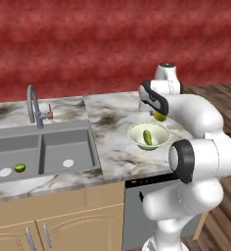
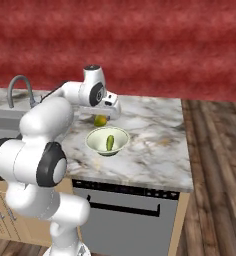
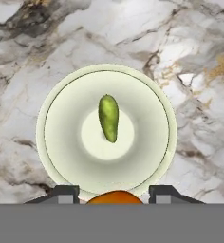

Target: Pick the mangos from the cabinet and place them in one bowl. Pick the kiwi from the sink and place it in the other bowl.

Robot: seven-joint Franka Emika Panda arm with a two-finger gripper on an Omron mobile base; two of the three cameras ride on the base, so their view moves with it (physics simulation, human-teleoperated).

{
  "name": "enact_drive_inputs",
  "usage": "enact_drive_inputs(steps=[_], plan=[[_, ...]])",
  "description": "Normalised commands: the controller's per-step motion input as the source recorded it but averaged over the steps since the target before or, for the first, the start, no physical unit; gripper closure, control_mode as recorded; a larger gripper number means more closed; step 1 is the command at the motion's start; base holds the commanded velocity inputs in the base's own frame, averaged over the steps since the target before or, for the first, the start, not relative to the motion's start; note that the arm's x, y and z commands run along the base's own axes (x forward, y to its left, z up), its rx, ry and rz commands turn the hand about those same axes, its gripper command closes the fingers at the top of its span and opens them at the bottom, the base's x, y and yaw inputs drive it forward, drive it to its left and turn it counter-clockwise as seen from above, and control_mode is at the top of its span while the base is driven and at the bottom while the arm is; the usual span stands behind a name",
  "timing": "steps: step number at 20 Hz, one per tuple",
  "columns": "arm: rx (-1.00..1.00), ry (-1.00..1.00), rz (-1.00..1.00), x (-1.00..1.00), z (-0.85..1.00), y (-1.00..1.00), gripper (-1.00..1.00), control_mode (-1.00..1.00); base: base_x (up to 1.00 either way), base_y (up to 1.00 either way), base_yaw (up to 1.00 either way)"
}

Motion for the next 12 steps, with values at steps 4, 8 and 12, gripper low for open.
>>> enact_drive_inputs(steps=[4,8,12], plan=[[-0.02,-0.26,0.00,-0.09,-0.30,0.00,1.00,-1.00,0.00,0.00,0.00],[0.00,0.05,0.03,0.41,-0.14,-0.01,1.00,-1.00,0.00,0.00,0.00],[0.00,0.10,0.03,0.43,-0.25,-0.05,1.00,-1.00,0.00,0.00,0.00]])
